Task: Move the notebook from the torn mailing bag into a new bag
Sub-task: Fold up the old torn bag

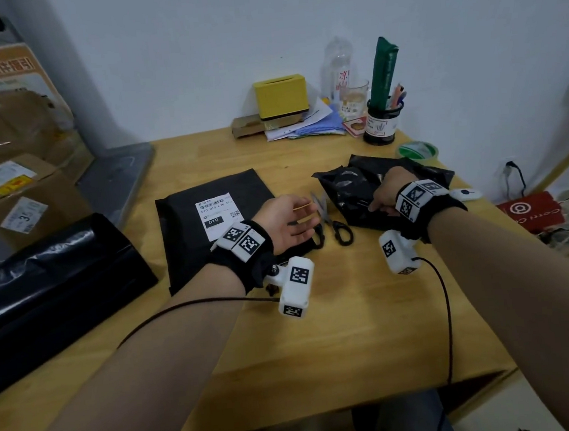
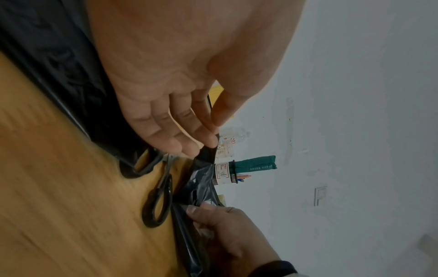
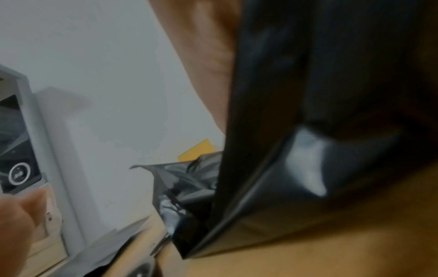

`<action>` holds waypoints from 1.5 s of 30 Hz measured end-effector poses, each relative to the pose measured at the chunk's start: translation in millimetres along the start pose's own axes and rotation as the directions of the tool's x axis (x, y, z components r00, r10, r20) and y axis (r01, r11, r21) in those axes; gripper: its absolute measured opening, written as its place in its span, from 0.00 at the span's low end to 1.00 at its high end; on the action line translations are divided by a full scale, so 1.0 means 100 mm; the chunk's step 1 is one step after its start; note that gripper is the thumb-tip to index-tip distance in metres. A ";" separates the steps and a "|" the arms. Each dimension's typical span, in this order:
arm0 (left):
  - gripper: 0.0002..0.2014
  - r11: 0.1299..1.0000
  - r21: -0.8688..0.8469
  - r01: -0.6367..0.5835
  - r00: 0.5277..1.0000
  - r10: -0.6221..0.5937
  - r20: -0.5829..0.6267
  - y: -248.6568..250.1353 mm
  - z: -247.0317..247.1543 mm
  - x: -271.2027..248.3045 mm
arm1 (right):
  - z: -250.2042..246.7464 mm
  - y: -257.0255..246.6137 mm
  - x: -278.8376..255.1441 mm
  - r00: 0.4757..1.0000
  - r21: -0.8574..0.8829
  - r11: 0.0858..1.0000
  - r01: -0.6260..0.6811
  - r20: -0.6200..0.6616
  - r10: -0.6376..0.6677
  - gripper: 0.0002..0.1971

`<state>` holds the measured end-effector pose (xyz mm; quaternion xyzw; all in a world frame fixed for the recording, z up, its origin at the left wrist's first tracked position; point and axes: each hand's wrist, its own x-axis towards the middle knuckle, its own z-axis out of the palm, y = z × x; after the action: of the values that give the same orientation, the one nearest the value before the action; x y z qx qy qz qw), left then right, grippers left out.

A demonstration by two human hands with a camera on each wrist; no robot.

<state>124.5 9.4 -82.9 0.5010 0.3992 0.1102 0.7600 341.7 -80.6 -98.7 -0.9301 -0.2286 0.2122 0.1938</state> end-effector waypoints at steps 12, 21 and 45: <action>0.15 0.936 0.091 -0.341 0.936 0.347 -0.062 0.28 -0.01 -0.26 | -0.23 -0.49 -0.70 0.980 0.382 0.903 0.199 -0.066 -0.189 0.10; 0.16 0.844 0.119 -0.523 0.847 0.531 -0.041 0.28 -0.32 -0.38 | -0.03 -1.04 -1.23 0.815 0.192 0.801 0.567 0.004 -0.579 0.08; 0.09 0.600 0.500 -0.625 0.625 0.768 -0.142 0.22 -0.66 -0.41 | 0.27 -1.35 -1.42 0.798 0.706 0.648 0.287 0.197 -0.569 0.40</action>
<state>55.1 41.1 -55.8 0.7352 0.3065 0.4032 0.4504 167.6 -35.2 -16.4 -0.6569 -0.3945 0.4102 0.4945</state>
